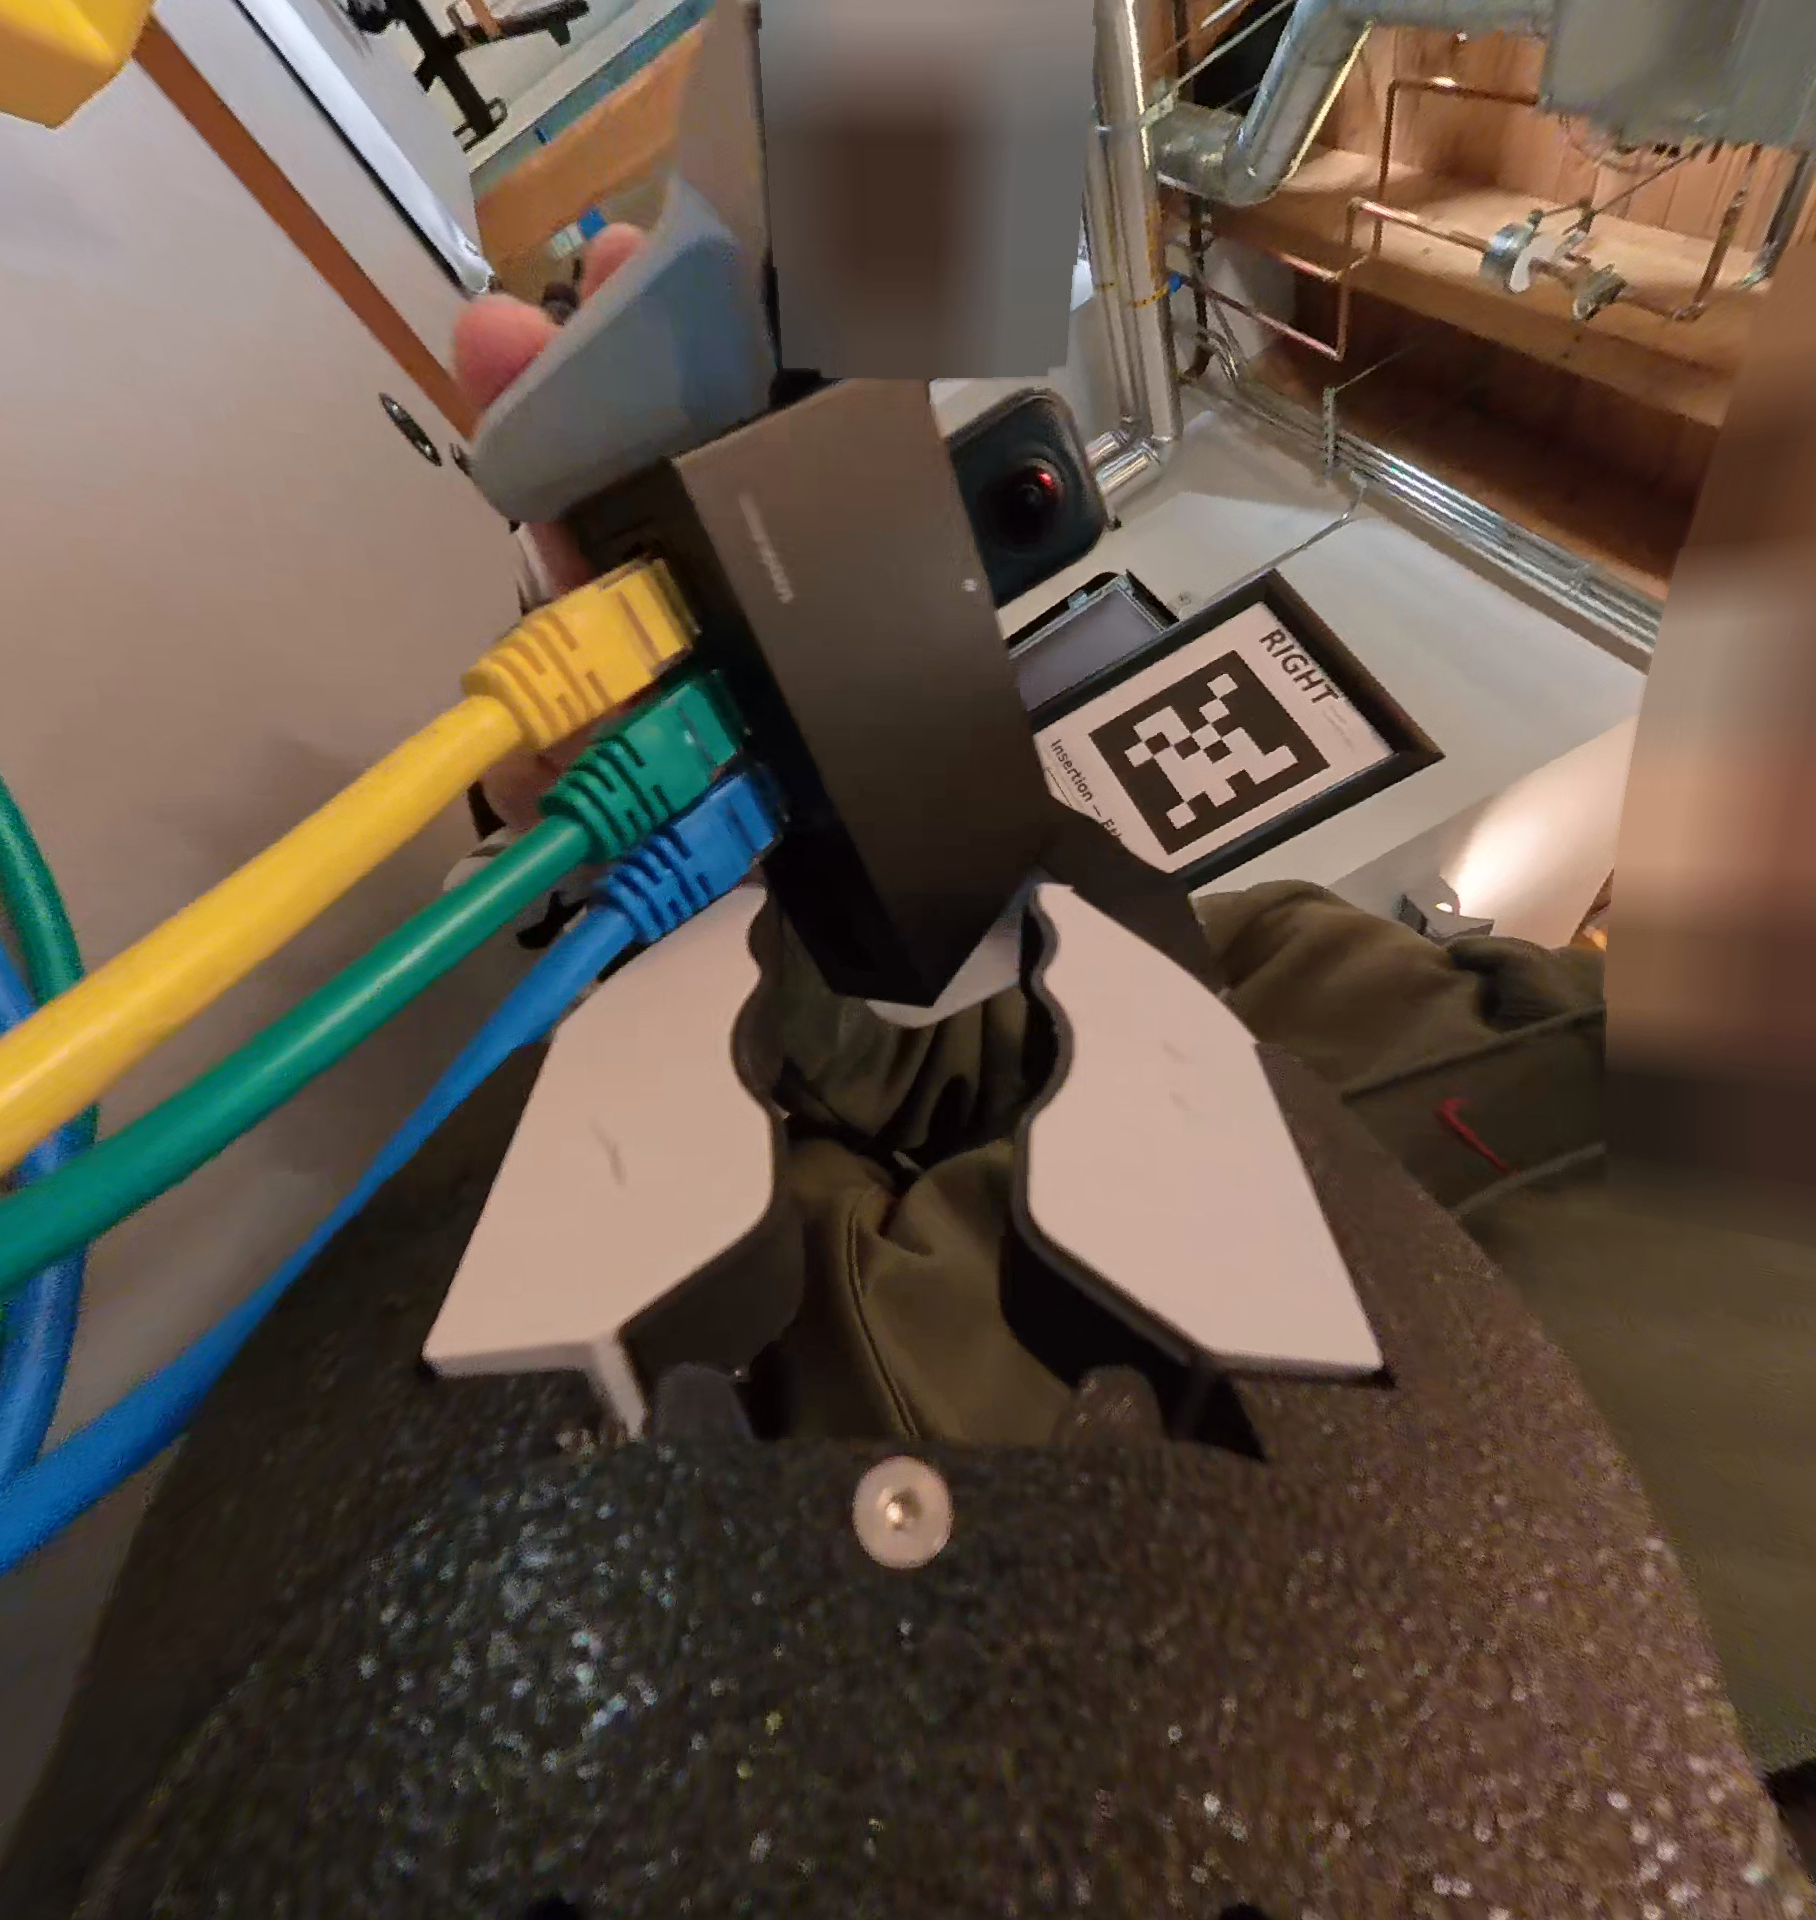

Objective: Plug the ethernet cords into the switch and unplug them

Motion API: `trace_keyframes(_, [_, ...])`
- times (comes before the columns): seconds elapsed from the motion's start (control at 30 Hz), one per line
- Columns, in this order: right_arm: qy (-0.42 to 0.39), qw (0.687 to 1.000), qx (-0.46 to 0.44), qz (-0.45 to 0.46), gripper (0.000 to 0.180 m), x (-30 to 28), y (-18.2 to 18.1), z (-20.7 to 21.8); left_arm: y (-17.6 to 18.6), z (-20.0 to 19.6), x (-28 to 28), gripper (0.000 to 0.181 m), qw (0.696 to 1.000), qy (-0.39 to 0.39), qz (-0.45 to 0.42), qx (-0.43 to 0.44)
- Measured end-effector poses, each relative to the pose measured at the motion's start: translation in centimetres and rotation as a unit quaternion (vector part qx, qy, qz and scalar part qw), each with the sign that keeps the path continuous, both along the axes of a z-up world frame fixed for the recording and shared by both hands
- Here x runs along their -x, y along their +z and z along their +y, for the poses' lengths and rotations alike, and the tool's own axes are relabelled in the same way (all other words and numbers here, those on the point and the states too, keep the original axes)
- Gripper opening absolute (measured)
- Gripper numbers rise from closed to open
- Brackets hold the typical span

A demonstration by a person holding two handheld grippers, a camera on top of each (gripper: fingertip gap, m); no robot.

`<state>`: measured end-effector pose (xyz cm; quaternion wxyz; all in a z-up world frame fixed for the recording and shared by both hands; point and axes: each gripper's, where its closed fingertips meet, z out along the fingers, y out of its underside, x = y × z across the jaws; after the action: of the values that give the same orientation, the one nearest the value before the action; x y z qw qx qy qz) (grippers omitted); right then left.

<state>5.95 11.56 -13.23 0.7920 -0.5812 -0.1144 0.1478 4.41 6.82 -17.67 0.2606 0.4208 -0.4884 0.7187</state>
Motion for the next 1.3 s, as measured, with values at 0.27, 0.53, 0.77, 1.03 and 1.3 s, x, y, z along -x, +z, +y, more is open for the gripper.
trace_keyframes(0.27, [-0.062,0.995,0.041,-0.073,0.121,-1.3,-1.1,0.4,-0.6,1.0,-0.8,0.037,0.998,0.046,0.013,-0.044])
trace_keyframes(0.53, [-0.12,0.949,0.248,0.156,0.103,-5.7,-4.9,1.7,-3.7,4.6,-2.5,0.036,0.938,0.182,0.021,-0.294])
trace_keyframes(0.77, [0.019,0.925,0.261,0.277,0.034,-2.6,-5.9,2.5,-3.4,4.7,-2.5,0.037,0.924,0.195,0.005,-0.328])
trace_keyframes(1.03, [0.012,0.914,0.254,0.316,0.03,-5.1,-5.0,1.5,-1.2,3.4,-0.3,0.039,0.953,0.112,-0.04,-0.278])
trace_keyframes(1.3, [0.044,0.889,0.234,0.39,0.03,-5.8,-4.5,1.0,6.7,5.6,2.0,0.034,0.903,0.201,-0.215,-0.313])
